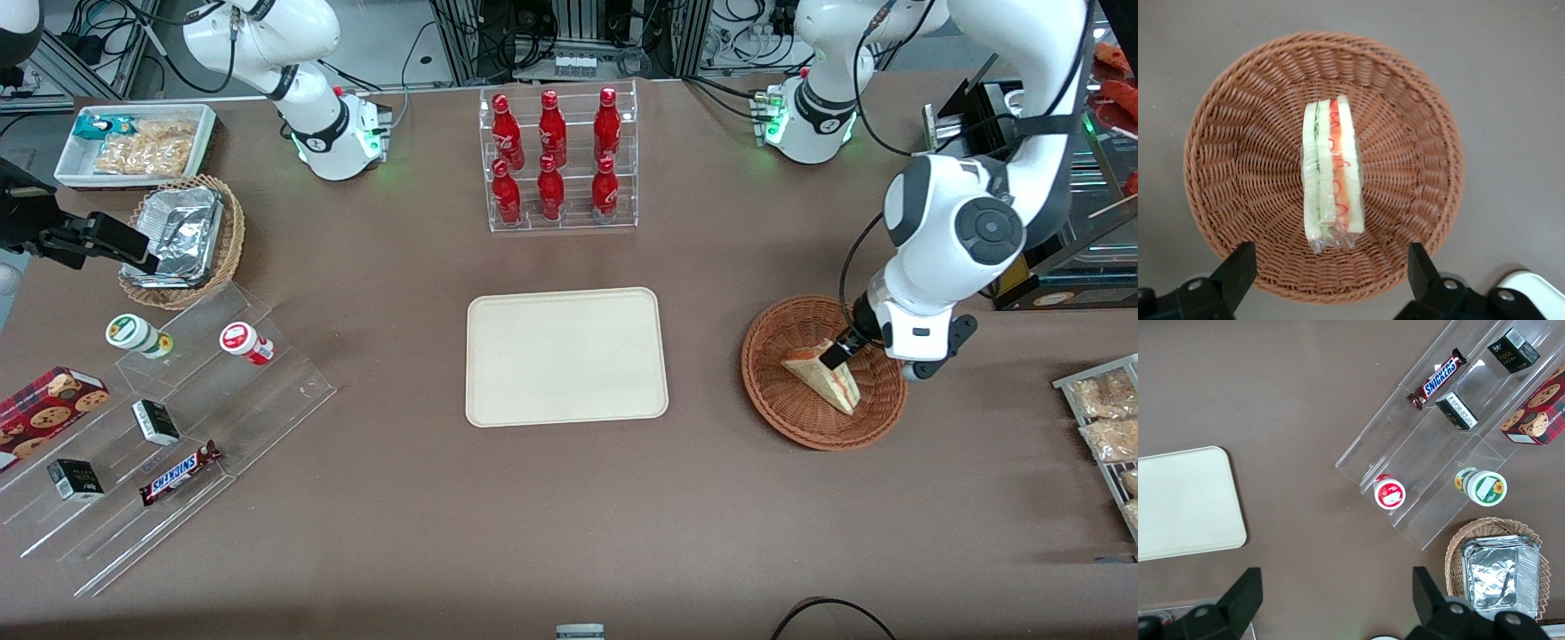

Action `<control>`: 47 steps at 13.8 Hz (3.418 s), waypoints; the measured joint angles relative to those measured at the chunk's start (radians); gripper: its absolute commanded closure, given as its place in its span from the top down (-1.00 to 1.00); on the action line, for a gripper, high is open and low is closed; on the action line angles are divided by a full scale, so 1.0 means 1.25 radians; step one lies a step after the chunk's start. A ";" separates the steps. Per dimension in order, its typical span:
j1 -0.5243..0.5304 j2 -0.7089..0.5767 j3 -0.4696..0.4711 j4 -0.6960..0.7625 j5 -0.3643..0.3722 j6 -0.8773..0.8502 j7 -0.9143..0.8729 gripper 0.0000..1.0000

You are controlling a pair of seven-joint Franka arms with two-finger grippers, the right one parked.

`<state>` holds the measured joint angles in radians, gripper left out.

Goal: Place sandwich from basket to tray
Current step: 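Close the left gripper on the sandwich and lift it from the basket, then carry the held sandwich with the left gripper over the beige tray, then lower the sandwich onto the tray and open the left gripper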

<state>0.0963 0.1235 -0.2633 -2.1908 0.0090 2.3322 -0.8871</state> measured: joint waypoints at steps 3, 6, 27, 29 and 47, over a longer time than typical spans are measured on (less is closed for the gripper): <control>0.001 0.030 0.001 -0.045 0.000 0.058 -0.005 1.00; 0.001 0.089 0.002 -0.047 0.000 0.142 -0.007 0.67; -0.345 0.111 -0.028 0.373 0.003 -0.303 -0.126 -0.82; -0.402 0.181 -0.028 0.422 0.005 -0.296 -0.130 -0.82; -0.571 0.514 -0.030 0.564 0.206 -0.074 -0.124 0.75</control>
<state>-0.6179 0.7664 -0.3005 -1.4853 0.2662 2.2399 -1.0424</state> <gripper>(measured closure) 0.850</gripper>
